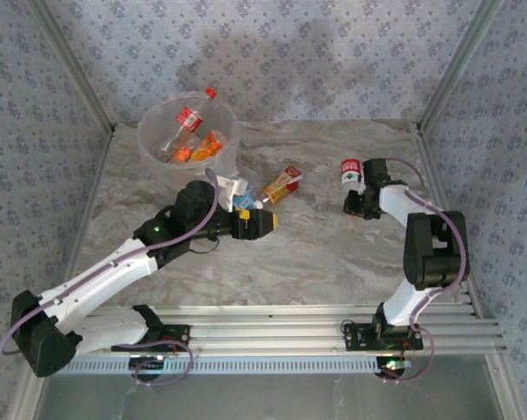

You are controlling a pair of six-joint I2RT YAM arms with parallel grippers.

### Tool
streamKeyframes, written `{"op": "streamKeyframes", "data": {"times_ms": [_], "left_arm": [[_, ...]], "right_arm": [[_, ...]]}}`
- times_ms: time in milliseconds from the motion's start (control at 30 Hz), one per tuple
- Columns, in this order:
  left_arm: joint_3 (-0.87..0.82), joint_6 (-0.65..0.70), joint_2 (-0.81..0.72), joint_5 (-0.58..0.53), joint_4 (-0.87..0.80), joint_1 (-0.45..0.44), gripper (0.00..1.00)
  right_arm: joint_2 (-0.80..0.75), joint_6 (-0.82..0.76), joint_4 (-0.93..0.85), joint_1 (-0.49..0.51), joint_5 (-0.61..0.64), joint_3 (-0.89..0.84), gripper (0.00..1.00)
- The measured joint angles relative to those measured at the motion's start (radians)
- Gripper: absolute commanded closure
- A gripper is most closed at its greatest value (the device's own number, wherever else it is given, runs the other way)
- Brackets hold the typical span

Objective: Put the plastic bottles in the bin

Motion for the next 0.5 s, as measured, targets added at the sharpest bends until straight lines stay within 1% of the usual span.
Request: {"op": "streamKeyframes", "data": {"times_ms": [233,500], "left_arm": [[-0.006,-0.078,0.039,-0.014,0.059,0.000,0.00],[-0.034,-0.132,0.107,-0.033,0.191,0.000,0.00]], "right_arm": [[-0.220,0.010,-0.004,0.075,0.006,-0.104,0.73],[-0.508,0.058,-0.024,0.201,-0.071,-0.200,0.73]]}}
